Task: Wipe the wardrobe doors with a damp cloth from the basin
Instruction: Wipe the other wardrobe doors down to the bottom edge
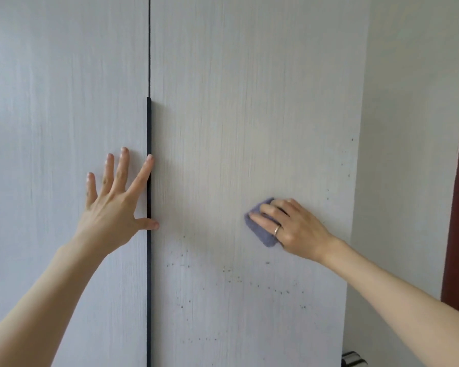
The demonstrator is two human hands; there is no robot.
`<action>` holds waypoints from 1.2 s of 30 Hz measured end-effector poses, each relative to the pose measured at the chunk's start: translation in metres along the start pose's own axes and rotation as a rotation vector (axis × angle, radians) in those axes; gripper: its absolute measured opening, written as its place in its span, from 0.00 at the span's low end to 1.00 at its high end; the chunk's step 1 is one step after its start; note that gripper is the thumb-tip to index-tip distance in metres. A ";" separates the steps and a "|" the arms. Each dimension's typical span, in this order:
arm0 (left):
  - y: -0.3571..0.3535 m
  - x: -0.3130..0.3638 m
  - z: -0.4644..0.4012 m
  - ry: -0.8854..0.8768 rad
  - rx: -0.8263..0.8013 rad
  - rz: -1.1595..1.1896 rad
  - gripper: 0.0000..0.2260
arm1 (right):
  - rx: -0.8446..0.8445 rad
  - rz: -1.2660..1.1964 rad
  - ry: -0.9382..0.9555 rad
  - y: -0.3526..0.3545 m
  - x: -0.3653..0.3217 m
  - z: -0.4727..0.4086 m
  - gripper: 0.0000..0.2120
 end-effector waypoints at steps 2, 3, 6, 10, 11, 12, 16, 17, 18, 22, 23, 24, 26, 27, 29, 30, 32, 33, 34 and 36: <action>-0.002 0.002 0.001 0.007 0.003 0.018 0.56 | -0.026 0.077 0.065 0.008 0.023 0.001 0.16; -0.003 0.001 0.001 0.010 0.005 0.021 0.55 | 0.007 0.107 -0.014 0.013 0.041 -0.008 0.16; -0.003 0.003 0.000 0.023 0.024 0.024 0.55 | 0.137 0.134 -0.403 0.040 0.107 -0.038 0.19; -0.004 0.004 0.000 0.035 0.032 0.011 0.55 | 0.167 0.079 -0.780 0.057 0.149 -0.047 0.27; -0.004 0.004 0.001 0.037 0.036 0.008 0.55 | 0.181 0.075 -0.795 0.055 0.145 -0.040 0.27; -0.005 0.004 0.001 0.041 0.040 0.004 0.54 | 0.190 0.070 -0.786 0.052 0.137 -0.029 0.26; -0.004 0.001 0.002 0.054 0.069 -0.018 0.53 | 0.101 0.042 -0.582 0.031 0.083 0.048 0.20; -0.006 0.002 0.002 0.051 0.064 -0.022 0.53 | 0.066 0.048 -0.543 0.030 0.075 0.066 0.19; -0.006 0.000 0.002 0.051 0.060 -0.028 0.54 | 0.045 0.043 -0.514 0.029 0.072 0.072 0.19; -0.012 0.001 0.003 0.058 0.077 -0.035 0.53 | 0.041 0.022 -0.592 0.046 0.111 0.030 0.23; -0.013 0.003 0.004 0.053 0.098 -0.037 0.51 | 0.052 -0.001 -0.674 0.050 0.125 0.014 0.25; -0.014 0.005 0.006 0.045 0.124 -0.032 0.49 | 0.065 -0.035 -0.756 0.052 0.135 0.001 0.27; -0.018 0.010 0.013 0.026 0.156 -0.027 0.42 | 0.110 -0.078 -0.839 0.051 0.138 -0.010 0.29; -0.021 0.012 0.018 0.023 0.160 -0.025 0.39 | 0.127 -0.083 -0.830 0.047 0.132 -0.007 0.29; -0.028 0.016 0.027 0.029 0.149 -0.012 0.36 | 0.137 -0.079 -0.744 0.036 0.109 0.021 0.29; -0.031 0.017 0.032 0.035 0.140 -0.010 0.35 | 0.137 -0.079 -0.692 0.029 0.092 0.043 0.29; -0.032 0.021 0.036 -0.002 0.143 -0.030 0.35 | 0.108 -0.052 -0.604 0.017 0.058 0.095 0.27; -0.032 0.022 0.038 -0.047 0.149 -0.059 0.36 | 0.070 -0.031 -0.570 0.012 0.043 0.117 0.27; -0.030 0.024 0.037 -0.100 0.148 -0.090 0.36 | 0.027 -0.023 -0.541 0.010 0.034 0.131 0.27; -0.025 0.025 0.033 -0.188 0.142 -0.149 0.40 | -0.028 -0.027 -0.481 0.011 0.032 0.137 0.26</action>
Point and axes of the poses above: each hand's wrist, its own z-axis away from the middle knuckle, its own y-axis out of the back of the hand, x = y × z, the point moved 4 cm from there along -z, towards the middle knuckle, and after that the axes turned 13 degrees about -y, right-handed, at the moved point
